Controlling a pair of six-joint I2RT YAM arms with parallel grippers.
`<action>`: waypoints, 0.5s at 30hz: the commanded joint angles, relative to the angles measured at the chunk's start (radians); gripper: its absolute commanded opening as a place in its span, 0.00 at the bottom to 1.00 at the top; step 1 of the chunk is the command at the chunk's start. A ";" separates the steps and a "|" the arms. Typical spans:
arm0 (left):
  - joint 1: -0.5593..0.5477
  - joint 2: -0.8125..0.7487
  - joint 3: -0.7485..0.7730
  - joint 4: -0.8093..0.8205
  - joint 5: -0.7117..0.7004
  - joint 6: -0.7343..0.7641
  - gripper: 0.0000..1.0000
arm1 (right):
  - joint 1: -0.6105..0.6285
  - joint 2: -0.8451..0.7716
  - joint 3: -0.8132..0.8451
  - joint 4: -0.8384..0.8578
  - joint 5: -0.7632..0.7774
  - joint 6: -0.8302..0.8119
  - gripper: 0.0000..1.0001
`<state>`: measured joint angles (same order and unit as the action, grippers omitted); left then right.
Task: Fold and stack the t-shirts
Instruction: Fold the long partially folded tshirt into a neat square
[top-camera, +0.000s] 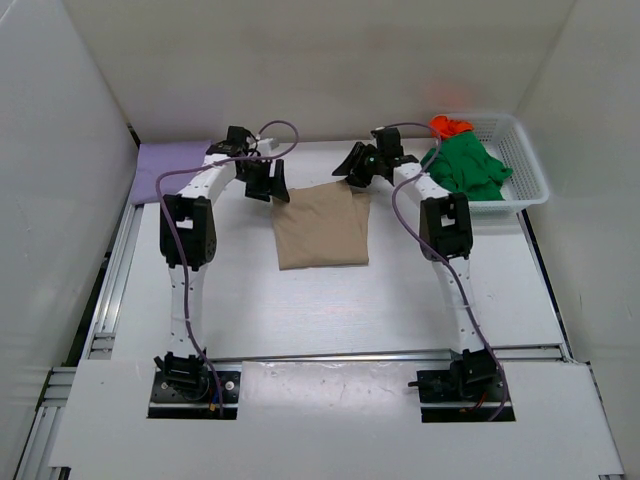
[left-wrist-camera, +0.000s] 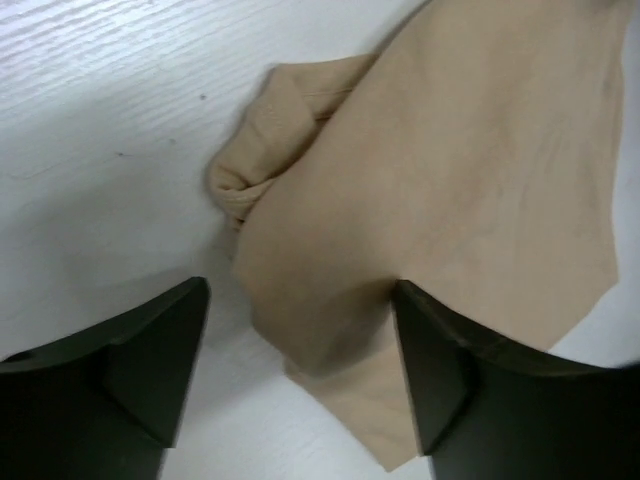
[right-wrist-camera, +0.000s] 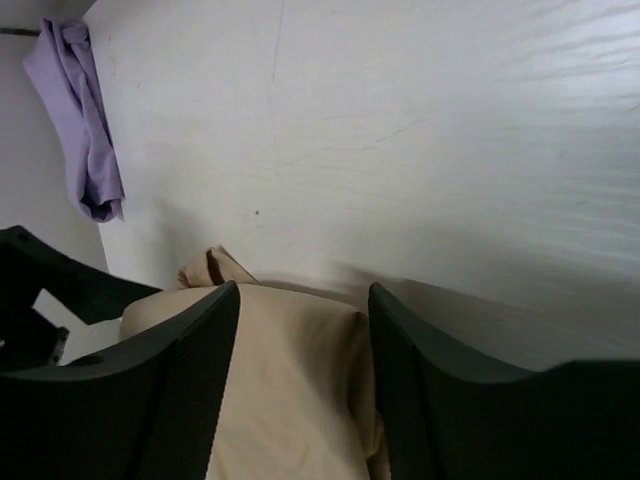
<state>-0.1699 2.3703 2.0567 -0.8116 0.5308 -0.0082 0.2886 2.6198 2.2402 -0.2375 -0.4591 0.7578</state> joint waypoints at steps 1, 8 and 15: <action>0.009 -0.006 0.039 0.031 0.000 0.008 0.81 | 0.018 -0.016 -0.042 0.049 -0.035 0.015 0.51; 0.009 0.024 0.072 0.031 0.077 0.008 0.43 | 0.018 -0.121 -0.174 -0.002 -0.044 -0.072 0.49; 0.000 -0.055 0.045 0.031 0.077 0.008 0.11 | 0.009 -0.197 -0.224 -0.022 -0.058 -0.071 0.07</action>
<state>-0.1665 2.4149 2.0903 -0.7940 0.5743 -0.0074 0.3058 2.5267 2.0342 -0.2356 -0.5003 0.7040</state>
